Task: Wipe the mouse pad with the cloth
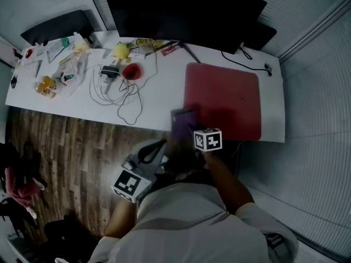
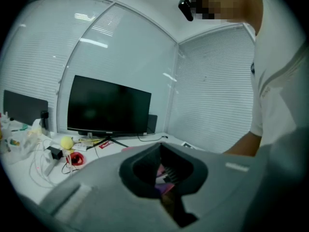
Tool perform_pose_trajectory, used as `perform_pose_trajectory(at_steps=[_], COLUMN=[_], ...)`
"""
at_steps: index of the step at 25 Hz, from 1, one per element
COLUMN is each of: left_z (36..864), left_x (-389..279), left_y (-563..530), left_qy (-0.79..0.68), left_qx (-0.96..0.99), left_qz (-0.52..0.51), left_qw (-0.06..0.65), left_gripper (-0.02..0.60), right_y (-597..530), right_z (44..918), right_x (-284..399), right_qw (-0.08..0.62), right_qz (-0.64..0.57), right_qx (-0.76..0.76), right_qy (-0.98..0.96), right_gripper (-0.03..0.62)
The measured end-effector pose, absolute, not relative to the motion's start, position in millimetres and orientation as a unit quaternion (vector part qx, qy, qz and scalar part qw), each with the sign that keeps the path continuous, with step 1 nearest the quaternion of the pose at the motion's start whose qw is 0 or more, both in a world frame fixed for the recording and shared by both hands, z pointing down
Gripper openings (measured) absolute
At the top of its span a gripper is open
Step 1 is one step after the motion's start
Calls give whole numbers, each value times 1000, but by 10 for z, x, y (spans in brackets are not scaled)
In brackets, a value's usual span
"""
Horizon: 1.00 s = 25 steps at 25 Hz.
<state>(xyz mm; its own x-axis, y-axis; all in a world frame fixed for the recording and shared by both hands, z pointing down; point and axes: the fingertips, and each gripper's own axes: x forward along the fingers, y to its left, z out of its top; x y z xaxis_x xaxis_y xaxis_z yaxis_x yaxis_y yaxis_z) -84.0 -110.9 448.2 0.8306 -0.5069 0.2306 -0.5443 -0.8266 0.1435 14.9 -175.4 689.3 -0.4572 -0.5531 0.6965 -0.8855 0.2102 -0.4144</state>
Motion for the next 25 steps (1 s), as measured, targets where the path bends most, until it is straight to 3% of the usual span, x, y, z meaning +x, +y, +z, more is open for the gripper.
perform_pose_trajectory(at_steps=[7,13,25], left_z=[4465,4407,4405], left_x=[70,773,1701], left_y=[-889,-665,-398], left_qy=[-260,-265,-249], left_qx=[957,956,962], left_qz=[105,103,100], left_qw=[78,70,43], left_gripper=[3,3,3], right_y=[-1458,-1143,-474], right_z=[6914,6968,7123], right_x=[1304,2577,4504], right_qw=[184,210,196], right_qz=[414,403,405], right_qx=[508,549,638], right_qy=[-733,-701,-625], right_gripper=[48,48,47])
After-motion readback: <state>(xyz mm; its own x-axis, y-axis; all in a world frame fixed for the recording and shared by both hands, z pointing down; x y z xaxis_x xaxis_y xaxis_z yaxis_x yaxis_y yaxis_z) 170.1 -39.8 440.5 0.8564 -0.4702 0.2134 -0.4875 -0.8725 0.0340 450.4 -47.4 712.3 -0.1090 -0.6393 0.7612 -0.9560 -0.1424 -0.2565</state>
